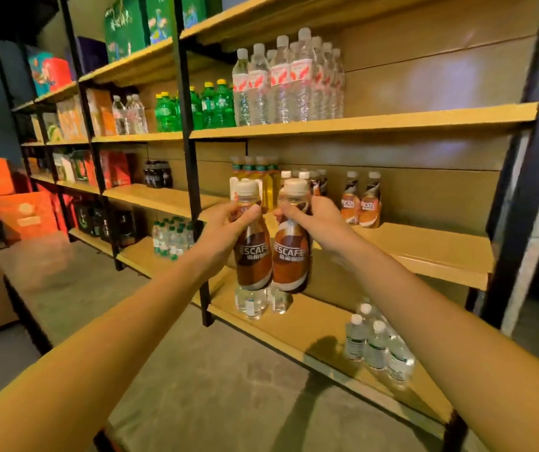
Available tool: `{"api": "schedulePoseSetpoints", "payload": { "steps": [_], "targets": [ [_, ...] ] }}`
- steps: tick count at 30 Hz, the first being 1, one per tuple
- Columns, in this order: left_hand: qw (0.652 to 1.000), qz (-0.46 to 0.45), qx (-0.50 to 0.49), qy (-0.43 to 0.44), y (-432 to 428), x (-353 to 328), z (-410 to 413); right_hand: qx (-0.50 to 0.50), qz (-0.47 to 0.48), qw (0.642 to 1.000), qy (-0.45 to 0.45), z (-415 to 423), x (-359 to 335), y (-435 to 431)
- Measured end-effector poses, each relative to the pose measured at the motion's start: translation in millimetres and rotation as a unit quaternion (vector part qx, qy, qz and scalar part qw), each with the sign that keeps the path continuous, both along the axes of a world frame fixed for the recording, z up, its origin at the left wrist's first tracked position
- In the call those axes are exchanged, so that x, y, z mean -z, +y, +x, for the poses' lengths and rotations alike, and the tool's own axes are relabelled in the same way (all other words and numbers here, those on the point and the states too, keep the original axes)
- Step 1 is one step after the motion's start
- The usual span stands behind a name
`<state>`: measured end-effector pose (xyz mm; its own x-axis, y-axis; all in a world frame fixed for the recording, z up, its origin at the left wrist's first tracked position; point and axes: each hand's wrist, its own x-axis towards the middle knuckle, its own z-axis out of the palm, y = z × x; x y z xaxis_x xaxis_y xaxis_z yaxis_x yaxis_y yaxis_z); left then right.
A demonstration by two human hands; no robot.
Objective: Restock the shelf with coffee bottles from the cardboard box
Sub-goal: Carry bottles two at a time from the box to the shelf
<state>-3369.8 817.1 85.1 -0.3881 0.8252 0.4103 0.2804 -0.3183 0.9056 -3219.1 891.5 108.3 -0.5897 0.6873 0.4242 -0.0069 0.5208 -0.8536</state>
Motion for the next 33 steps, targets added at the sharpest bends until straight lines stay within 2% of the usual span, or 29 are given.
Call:
{"api": "schedulePoseSetpoints", "payload": {
  "steps": [9,14,19,25,33],
  "targets": [
    [0.993,0.008,0.119,-0.003,151.6,5.1,-28.4,0.139,-0.008,0.99,0.011,-9.8,3.1,108.8],
    [0.975,-0.001,0.224,0.005,229.3,1.8,-49.5,0.219,-0.027,0.975,0.038,-26.3,4.1,160.3],
    [0.958,-0.025,0.285,0.007,290.7,-0.4,-60.5,0.288,-0.043,0.955,0.047,-41.2,7.4,200.2],
    [0.944,-0.032,0.327,-0.024,346.6,4.1,-57.7,0.352,-0.042,0.934,0.05,-42.1,11.6,243.1],
    [0.95,-0.027,0.31,-0.036,384.9,23.4,-40.9,0.39,-0.04,0.918,0.052,-31.4,27.2,283.9]
  ]
}}
